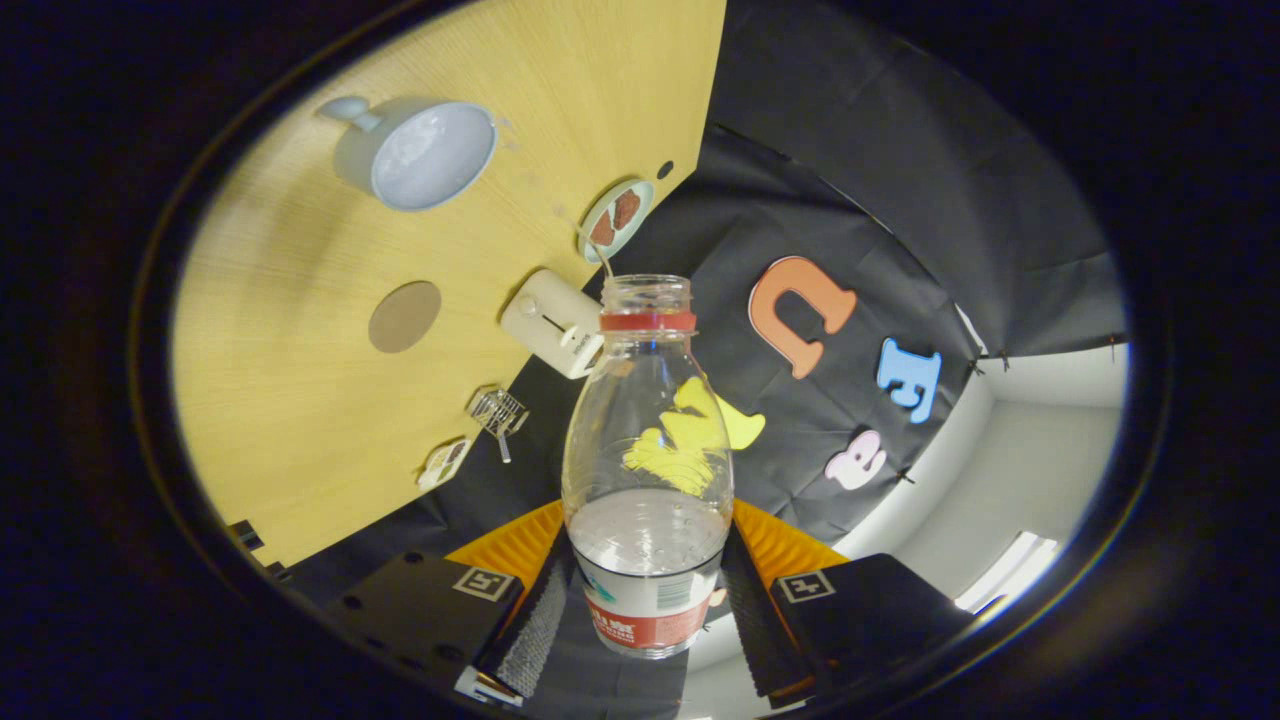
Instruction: Take the bottle from table, then pour the juice into the cup, finally place the bottle on the coaster
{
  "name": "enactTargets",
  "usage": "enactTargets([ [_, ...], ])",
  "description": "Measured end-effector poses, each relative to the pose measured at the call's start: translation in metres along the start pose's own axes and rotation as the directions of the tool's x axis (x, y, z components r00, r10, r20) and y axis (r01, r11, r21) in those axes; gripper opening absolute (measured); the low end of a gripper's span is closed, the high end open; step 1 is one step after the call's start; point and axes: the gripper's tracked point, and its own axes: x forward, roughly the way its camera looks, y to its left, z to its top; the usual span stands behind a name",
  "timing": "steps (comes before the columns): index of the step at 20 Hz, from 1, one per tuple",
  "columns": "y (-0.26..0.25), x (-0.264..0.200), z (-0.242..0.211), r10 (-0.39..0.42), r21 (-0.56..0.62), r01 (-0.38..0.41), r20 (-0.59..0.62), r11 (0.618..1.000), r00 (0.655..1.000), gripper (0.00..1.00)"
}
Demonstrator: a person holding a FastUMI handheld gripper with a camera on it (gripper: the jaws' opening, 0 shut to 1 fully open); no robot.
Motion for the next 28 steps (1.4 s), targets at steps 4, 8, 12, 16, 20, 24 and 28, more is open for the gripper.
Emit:
enactTargets([
  [4,0.004,-0.002,-0.002,-0.002,0.056,0.002,0.006,0.998,1.0,0.81],
  [8,0.016,-0.003,-0.008,0.014,0.111,-0.014,0.003,0.994,1.0,0.81],
  [12,0.027,-0.006,-0.008,0.034,0.221,-0.036,0.015,0.975,0.999,0.81],
  [16,0.041,-0.009,-0.005,0.068,0.345,-0.073,0.027,0.936,0.997,0.81],
  [20,0.052,-0.01,0.001,0.081,0.501,-0.089,0.037,0.861,0.996,0.81],
  [24,0.054,-0.01,0.004,0.088,0.653,-0.108,0.064,0.75,0.994,0.81],
  [28,0.05,-0.011,0.005,0.09,0.81,-0.124,0.089,0.574,0.992,0.81],
])
